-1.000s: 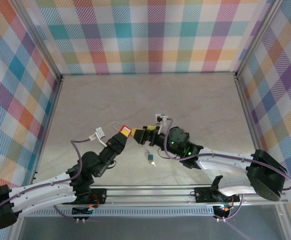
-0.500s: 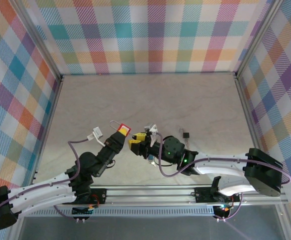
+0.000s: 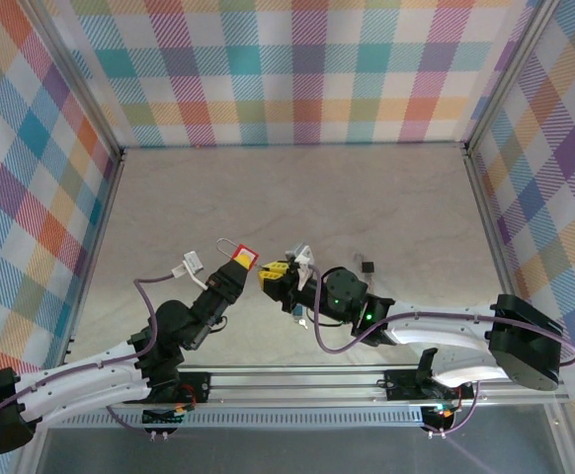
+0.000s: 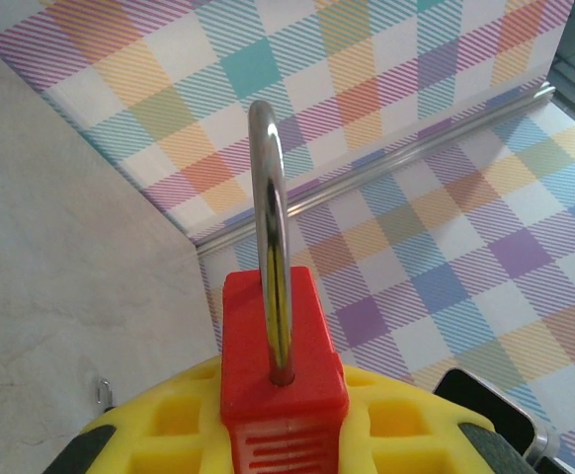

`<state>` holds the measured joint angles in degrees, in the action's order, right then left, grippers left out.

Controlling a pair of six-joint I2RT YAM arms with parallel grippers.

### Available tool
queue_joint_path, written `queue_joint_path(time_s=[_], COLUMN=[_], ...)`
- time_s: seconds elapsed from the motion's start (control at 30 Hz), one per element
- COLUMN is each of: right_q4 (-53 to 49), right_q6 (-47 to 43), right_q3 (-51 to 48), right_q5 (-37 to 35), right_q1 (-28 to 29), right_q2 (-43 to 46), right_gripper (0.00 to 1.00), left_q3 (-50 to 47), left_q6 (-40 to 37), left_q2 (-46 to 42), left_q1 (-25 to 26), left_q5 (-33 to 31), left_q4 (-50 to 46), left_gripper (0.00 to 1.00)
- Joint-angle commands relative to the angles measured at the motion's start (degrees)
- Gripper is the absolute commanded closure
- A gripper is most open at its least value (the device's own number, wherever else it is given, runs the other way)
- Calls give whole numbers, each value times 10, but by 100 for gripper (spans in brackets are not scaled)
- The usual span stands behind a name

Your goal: Lock with the key

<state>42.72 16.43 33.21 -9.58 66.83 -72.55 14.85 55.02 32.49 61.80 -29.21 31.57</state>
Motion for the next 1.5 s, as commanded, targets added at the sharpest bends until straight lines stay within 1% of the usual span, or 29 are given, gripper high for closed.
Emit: queue_joint_path(time_s=[0.0, 0.1, 0.23, 0.33, 0.4, 0.67, 0.7, 0.73, 0.77, 0.83, 0.93, 1.07, 1.13, 1.2, 1.23, 1.3, 1.37, 1.47], right_q4=[10, 9, 8, 3, 3, 32, 33, 37, 39, 44, 53, 55, 53, 43, 41, 43, 46, 51], right_q6=[-17, -18, -20, -18, -12, -6, -8, -14, -15, -22, -30, -52, -65, -79, -84, -96, -114, -159], right_q3=[21, 26, 28, 32, 33, 21, 20, 19, 18, 17, 15, 15, 18, 25, 26, 25, 25, 26], right_q5=[10, 7, 5, 13, 22, 51, 50, 53, 52, 53, 44, 32, 32, 32, 30, 29, 17, 0], right_q1=[2, 3, 2, 2, 2, 2, 2, 2, 2, 2, 2, 2, 2, 2, 2, 6, 11, 22], right_q2=[6, 3, 10, 15, 15, 18, 18, 17, 16, 13, 13, 24, 23, 17, 14, 11, 8, 3], right_gripper=[79, 81, 86, 93, 100, 100, 90, 74, 63, 66, 66, 71, 81, 85, 86, 82, 68, 65], left_q3=[17, 17, 14, 5, 3, -4, -5, -7, -8, -9, -8, -13, -20, -23, -23, -20, -21, -22], left_q6=[-3, -2, -3, 1, -1, -12, -12, -11, -10, -8, -8, -7, -1, 5, 4, 4, 7, 10], left_q2=[-8, -7, -7, -8, -9, -5, -3, -2, 1, 4, 7, 0, -2, -2, -2, -4, -6, -6], left_q1=[4, 4, 4, 4, 4, 4, 4, 4, 5, 4, 4, 4, 4, 4, 4, 4, 4, 4], left_q5=[-1, 0, 4, 4, 5, 26, 29, 32, 35, 39, 42, 36, 31, 28, 28, 29, 28, 28], left_q4=[16, 15, 15, 25, 28, 55, 60, 64, 71, 78, 86, 85, 88, 94, 94, 92, 88, 88], left_gripper=[100, 100, 100, 100, 100, 100, 100, 100, 100, 100, 100, 100, 100, 100, 100, 100, 100, 100])
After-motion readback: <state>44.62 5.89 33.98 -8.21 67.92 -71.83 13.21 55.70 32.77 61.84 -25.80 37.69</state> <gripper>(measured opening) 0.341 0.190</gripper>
